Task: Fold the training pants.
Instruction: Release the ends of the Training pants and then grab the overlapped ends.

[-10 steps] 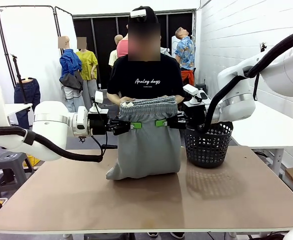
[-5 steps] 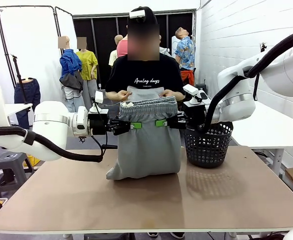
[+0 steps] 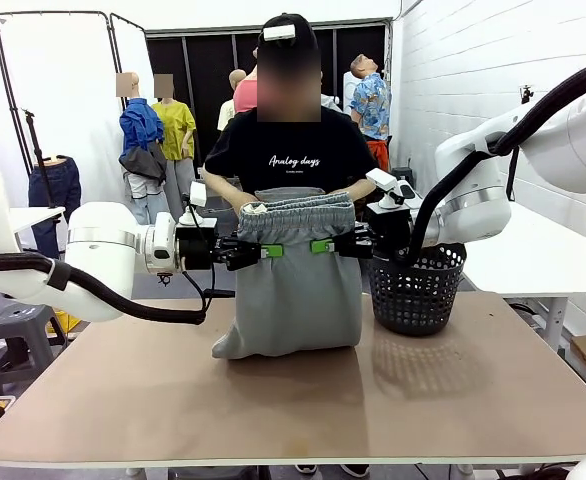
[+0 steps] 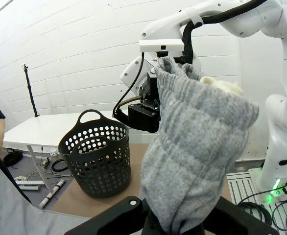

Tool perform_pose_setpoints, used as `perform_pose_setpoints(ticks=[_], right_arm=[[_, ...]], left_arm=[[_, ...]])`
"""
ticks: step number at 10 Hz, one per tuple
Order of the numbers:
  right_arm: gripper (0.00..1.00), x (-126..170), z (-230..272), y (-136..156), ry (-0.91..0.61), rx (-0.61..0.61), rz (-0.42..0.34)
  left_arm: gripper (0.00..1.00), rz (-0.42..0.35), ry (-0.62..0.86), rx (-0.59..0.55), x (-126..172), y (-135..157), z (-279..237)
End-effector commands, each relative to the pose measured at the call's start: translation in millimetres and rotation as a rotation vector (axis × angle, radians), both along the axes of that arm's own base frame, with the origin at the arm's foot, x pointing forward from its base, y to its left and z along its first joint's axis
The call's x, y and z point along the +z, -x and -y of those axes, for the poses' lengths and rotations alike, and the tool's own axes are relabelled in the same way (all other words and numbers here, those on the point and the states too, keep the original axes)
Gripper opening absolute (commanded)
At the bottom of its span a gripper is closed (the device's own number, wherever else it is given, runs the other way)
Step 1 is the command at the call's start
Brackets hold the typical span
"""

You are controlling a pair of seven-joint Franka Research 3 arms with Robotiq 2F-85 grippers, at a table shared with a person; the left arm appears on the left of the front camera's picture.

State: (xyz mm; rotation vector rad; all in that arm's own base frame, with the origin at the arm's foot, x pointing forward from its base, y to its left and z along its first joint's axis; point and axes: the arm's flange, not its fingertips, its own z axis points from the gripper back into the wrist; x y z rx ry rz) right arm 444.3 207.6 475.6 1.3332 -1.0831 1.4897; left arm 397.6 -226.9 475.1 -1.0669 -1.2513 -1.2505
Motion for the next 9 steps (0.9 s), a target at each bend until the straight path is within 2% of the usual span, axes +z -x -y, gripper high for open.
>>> perform_pose_setpoints(ticks=[1,9], right_arm=[[0.00,0.1,1.6,2.7,-0.014,0.009,0.007],[0.00,0.1,1.6,2.7,-0.014,0.009,0.007]], left_arm=[[0.00,0.003,0.002,0.002,1.8,0.3,0.2],[0.00,0.003,0.002,0.002,1.8,0.3,0.2]])
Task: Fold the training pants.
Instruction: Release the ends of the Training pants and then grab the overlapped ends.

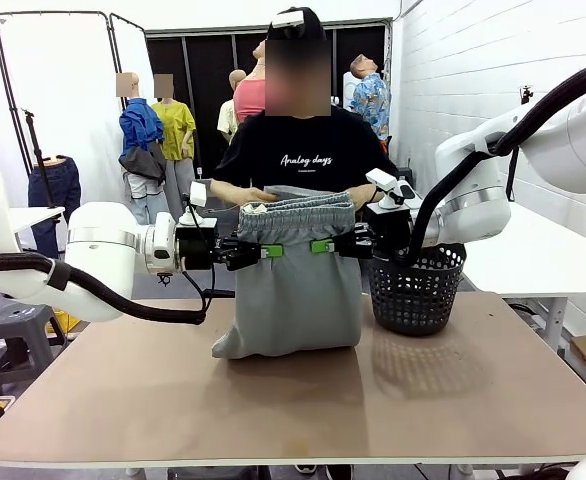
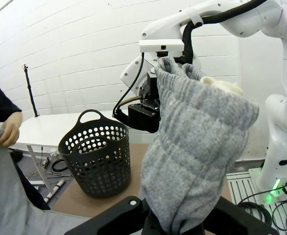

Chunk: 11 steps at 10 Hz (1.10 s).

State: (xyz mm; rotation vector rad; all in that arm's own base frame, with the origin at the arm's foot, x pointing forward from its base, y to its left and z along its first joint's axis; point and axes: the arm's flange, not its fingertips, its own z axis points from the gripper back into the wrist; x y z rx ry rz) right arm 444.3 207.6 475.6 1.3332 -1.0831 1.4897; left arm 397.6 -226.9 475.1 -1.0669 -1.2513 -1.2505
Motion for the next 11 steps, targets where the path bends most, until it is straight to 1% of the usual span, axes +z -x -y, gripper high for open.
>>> perform_pose_setpoints(ticks=[1,11], right_arm=[[0.00,0.1,1.6,2.7,-0.014,0.009,0.007],[0.00,0.1,1.6,2.7,-0.014,0.009,0.007]], left_arm=[[0.00,0.003,0.002,0.002,1.8,0.3,0.2],[0.00,0.003,0.002,0.002,1.8,0.3,0.2]])
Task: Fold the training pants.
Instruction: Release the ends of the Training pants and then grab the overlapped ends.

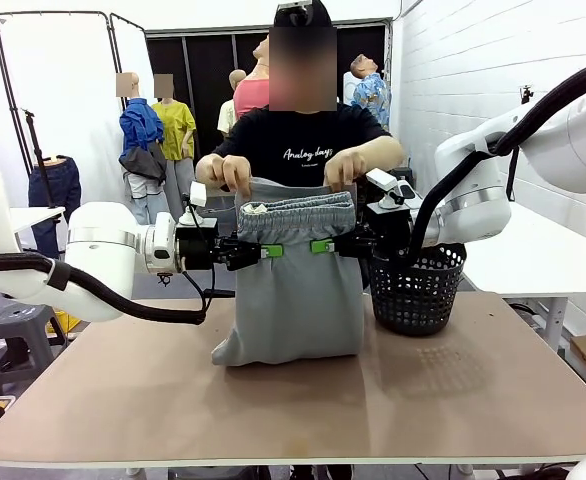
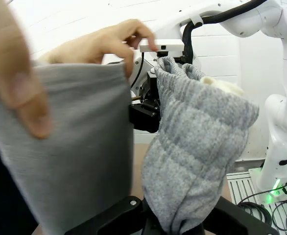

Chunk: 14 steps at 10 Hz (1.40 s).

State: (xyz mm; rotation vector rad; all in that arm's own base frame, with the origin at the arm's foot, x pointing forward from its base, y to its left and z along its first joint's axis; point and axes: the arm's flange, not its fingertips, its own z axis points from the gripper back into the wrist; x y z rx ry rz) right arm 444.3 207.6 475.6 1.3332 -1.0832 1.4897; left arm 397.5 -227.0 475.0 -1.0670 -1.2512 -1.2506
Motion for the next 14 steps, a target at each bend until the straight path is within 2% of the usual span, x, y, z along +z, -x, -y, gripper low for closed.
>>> perform_pose_setpoints(ticks=[1,14], right_arm=[[0.00,0.1,1.6,2.7,-0.014,0.009,0.007],[0.00,0.1,1.6,2.7,-0.014,0.009,0.007]], left_arm=[[0.00,0.003,0.002,0.002,1.8,0.2,0.2],[0.00,0.003,0.002,0.002,1.8,0.2,0.2]])
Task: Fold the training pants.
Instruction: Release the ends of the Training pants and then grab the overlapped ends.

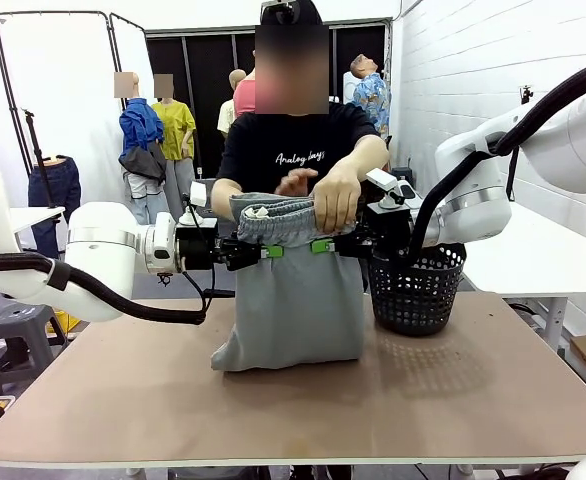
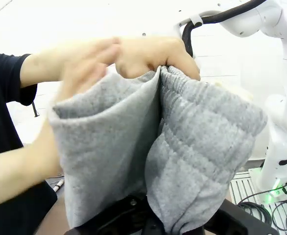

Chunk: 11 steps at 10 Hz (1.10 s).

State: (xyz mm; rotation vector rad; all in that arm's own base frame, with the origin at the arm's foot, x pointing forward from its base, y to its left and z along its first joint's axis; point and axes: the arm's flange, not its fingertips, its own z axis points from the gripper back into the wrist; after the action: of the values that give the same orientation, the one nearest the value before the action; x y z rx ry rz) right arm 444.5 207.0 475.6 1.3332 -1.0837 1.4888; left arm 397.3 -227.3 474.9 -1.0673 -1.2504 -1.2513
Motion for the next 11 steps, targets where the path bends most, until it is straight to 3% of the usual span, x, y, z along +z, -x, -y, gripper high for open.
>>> perform_pose_setpoints(ticks=[1,11], right_arm=[[0.00,0.1,1.0,2.9,-0.014,0.009,0.007],[0.00,0.1,1.0,2.9,-0.014,0.009,0.007]], left_arm=[[0.00,0.003,0.003,0.003,2.0,0.0,-0.1],[0.00,0.003,0.003,0.003,2.0,0.0,-0.1]])
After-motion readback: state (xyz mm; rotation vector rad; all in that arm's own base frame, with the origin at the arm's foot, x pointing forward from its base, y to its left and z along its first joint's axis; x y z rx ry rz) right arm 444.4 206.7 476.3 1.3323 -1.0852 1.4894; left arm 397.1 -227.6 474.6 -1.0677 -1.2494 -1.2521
